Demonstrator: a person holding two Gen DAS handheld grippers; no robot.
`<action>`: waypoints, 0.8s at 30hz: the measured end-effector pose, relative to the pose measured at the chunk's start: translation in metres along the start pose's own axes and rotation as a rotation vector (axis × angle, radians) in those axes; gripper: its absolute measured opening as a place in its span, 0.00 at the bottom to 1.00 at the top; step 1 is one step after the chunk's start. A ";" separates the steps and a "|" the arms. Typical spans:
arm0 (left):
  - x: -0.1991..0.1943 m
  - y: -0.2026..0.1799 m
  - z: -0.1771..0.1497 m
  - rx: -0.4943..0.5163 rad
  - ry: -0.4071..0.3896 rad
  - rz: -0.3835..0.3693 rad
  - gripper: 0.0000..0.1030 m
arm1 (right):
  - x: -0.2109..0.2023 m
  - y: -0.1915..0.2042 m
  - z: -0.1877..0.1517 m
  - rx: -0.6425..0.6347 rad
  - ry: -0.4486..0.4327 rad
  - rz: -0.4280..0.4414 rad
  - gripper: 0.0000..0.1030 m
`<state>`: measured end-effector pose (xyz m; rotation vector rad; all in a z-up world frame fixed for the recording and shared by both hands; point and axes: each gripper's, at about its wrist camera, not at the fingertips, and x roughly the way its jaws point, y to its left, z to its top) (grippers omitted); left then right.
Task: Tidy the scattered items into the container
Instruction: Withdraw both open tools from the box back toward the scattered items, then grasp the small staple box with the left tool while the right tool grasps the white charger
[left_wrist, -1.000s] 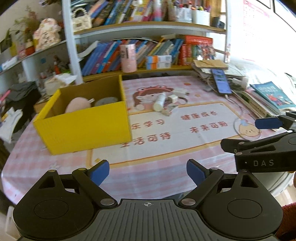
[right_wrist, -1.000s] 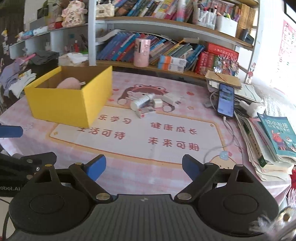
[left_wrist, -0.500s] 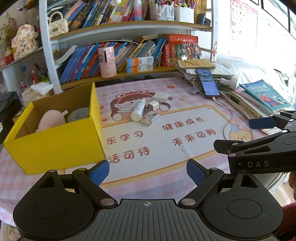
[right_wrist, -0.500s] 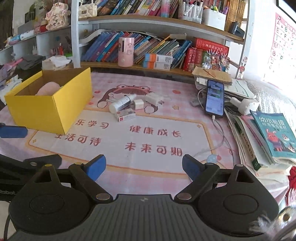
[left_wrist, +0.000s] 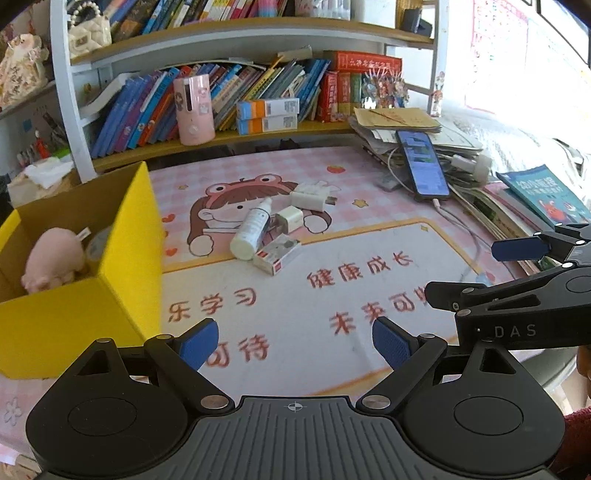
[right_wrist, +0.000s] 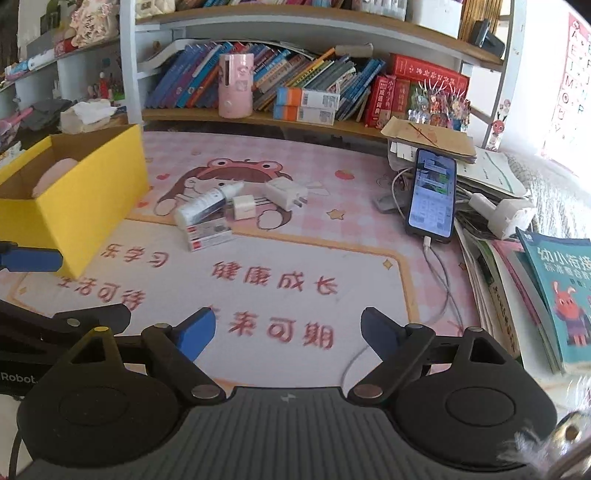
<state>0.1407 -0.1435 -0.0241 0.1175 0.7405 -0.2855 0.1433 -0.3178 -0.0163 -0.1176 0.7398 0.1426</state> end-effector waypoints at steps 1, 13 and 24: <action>0.005 -0.001 0.003 -0.007 0.004 0.003 0.90 | 0.005 -0.005 0.003 -0.002 0.005 0.006 0.83; 0.051 -0.018 0.046 -0.058 0.035 0.114 0.89 | 0.059 -0.051 0.045 -0.041 0.023 0.119 0.71; 0.089 -0.022 0.071 -0.091 0.091 0.160 0.82 | 0.102 -0.071 0.072 -0.054 0.047 0.199 0.70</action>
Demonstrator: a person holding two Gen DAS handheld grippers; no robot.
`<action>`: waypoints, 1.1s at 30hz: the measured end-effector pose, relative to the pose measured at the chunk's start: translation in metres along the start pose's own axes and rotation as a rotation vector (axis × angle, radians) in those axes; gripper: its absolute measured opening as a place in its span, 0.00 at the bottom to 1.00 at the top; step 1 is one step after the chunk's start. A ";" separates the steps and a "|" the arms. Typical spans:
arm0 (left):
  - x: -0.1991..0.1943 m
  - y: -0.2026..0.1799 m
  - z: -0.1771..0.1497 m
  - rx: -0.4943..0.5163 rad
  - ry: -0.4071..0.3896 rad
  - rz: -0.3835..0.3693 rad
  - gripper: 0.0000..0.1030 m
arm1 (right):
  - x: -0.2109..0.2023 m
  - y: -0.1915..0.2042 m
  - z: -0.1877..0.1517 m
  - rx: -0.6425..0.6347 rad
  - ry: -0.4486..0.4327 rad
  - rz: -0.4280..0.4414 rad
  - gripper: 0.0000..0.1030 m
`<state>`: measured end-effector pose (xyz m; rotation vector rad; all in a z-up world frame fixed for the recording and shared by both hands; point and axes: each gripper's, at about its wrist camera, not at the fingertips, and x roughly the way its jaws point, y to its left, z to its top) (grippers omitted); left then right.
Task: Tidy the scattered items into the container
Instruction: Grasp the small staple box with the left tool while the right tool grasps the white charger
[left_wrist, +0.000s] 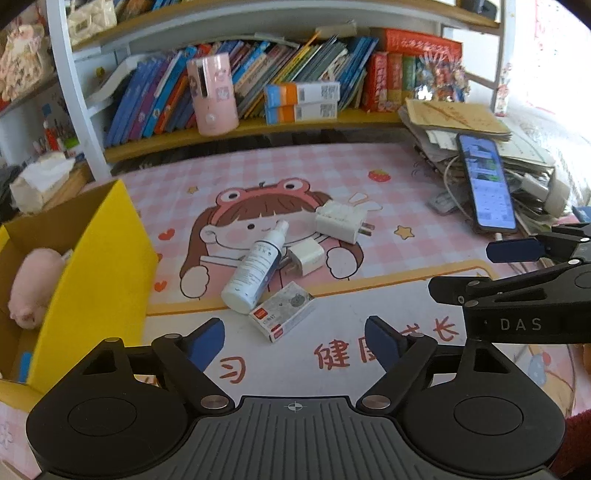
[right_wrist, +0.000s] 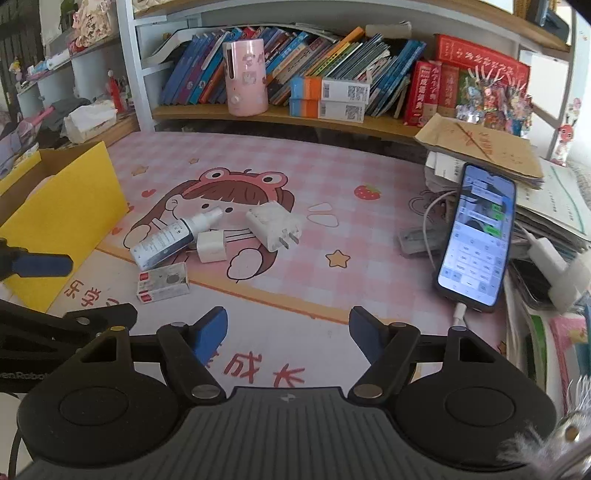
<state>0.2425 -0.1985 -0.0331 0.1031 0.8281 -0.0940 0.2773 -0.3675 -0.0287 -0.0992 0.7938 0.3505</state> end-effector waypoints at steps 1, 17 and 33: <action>0.004 0.002 0.001 -0.012 0.008 0.006 0.82 | 0.004 -0.002 0.002 -0.002 0.003 0.007 0.70; 0.064 0.020 0.011 -0.267 0.136 0.050 0.81 | 0.082 -0.006 0.049 -0.095 0.023 0.057 0.69; 0.092 0.021 0.017 -0.306 0.157 0.114 0.78 | 0.148 0.001 0.080 -0.205 0.065 0.109 0.69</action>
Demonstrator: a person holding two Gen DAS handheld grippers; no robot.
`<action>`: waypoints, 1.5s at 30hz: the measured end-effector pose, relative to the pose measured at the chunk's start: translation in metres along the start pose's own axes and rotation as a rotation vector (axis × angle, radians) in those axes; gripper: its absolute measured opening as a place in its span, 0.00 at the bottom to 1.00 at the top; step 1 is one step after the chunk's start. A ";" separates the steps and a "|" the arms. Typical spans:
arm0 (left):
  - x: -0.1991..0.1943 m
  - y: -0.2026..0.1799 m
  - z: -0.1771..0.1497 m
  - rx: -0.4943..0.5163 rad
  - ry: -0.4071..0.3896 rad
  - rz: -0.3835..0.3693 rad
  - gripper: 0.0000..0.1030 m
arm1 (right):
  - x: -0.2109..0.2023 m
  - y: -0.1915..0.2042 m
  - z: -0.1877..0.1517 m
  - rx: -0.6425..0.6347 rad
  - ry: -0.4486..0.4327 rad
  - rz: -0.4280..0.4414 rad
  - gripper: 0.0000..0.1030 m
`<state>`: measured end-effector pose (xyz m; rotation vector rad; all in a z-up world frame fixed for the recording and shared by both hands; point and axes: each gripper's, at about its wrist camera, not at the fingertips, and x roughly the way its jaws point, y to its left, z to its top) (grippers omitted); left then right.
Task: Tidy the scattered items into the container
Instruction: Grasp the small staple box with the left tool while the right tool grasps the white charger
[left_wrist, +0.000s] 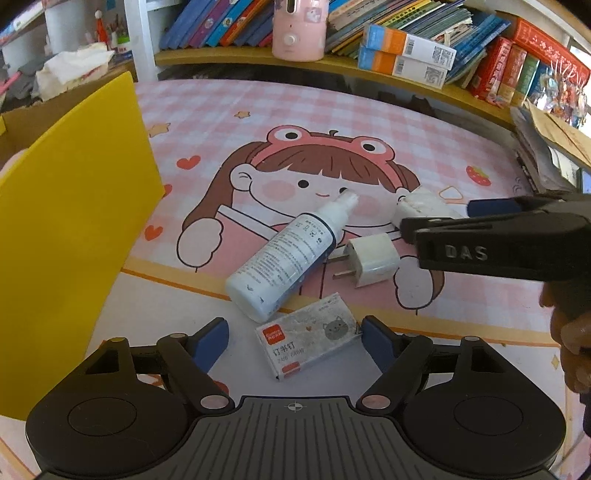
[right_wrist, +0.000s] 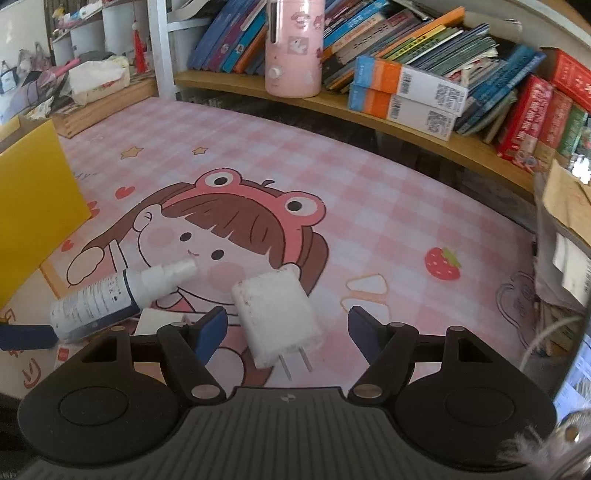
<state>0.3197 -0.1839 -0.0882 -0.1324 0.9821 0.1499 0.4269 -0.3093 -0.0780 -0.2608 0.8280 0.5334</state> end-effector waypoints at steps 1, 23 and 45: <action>0.000 0.000 0.000 0.002 -0.003 0.004 0.78 | 0.003 0.001 0.001 -0.005 0.004 0.003 0.68; -0.011 0.001 -0.010 0.086 0.014 -0.018 0.58 | -0.009 0.005 -0.017 0.049 0.033 -0.001 0.40; -0.087 0.001 -0.023 0.194 -0.146 -0.110 0.58 | -0.114 0.025 -0.069 0.136 -0.015 0.006 0.40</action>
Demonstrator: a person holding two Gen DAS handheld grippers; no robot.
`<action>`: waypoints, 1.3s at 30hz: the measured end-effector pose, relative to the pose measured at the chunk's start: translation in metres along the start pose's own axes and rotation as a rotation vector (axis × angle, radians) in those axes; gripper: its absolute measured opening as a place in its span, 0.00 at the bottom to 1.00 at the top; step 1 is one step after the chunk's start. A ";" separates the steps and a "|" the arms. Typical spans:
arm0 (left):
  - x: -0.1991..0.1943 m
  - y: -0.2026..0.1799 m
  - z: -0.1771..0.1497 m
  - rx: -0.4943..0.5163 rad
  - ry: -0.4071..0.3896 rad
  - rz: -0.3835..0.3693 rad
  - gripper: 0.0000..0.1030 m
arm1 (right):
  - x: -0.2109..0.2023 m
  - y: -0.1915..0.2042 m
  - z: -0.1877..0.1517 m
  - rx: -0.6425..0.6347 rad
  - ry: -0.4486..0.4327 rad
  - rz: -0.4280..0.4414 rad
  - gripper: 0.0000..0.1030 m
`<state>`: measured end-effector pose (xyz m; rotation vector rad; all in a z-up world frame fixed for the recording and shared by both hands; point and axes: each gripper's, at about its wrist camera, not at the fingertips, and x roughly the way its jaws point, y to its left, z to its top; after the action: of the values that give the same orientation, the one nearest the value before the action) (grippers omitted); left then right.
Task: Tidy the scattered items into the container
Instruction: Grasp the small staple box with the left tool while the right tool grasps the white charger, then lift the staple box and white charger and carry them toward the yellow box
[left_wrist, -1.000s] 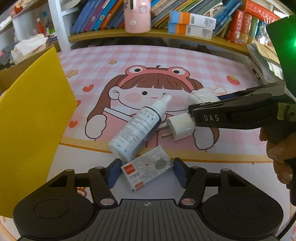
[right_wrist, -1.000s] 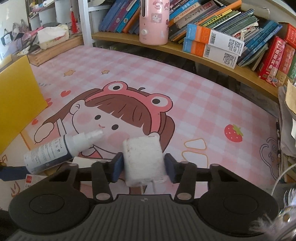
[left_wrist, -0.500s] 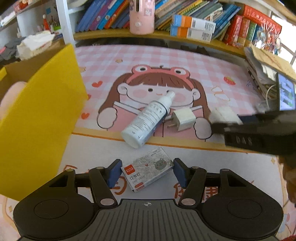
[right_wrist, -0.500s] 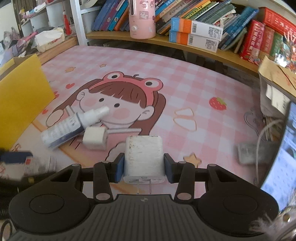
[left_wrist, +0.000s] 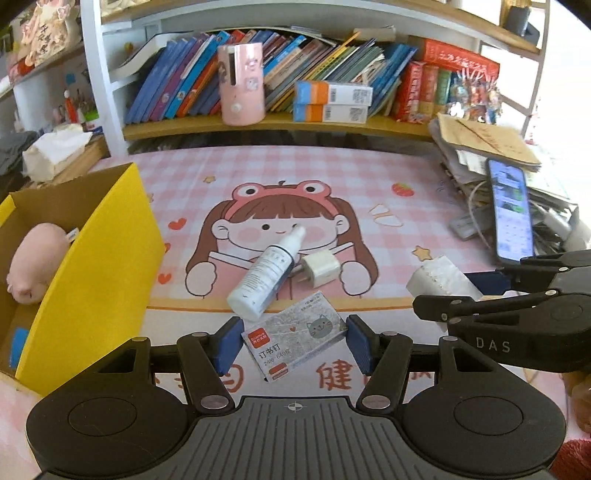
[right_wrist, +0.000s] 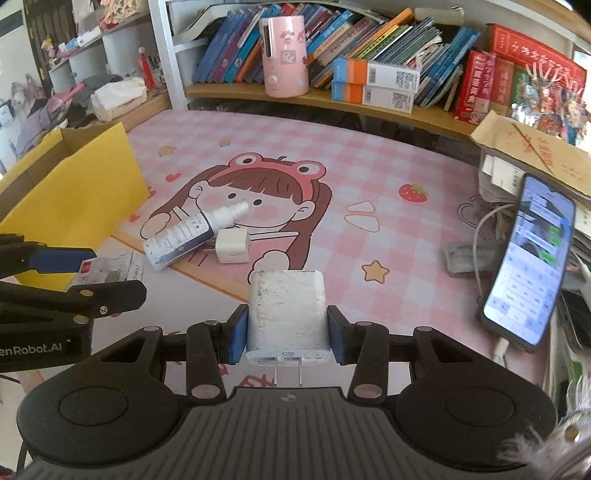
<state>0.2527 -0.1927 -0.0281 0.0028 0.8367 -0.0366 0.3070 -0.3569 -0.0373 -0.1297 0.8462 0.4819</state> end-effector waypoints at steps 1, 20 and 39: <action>-0.001 -0.001 -0.001 0.001 0.002 -0.007 0.58 | -0.003 0.001 -0.002 0.002 -0.002 -0.004 0.40; -0.034 -0.006 -0.017 0.047 -0.009 -0.049 0.58 | -0.039 0.017 -0.028 0.021 -0.016 -0.026 0.40; -0.085 0.047 -0.066 0.118 -0.063 -0.207 0.58 | -0.079 0.105 -0.061 0.058 -0.022 -0.176 0.40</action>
<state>0.1487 -0.1416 -0.0094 0.0262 0.7685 -0.2796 0.1724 -0.3099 -0.0103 -0.1442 0.8182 0.2934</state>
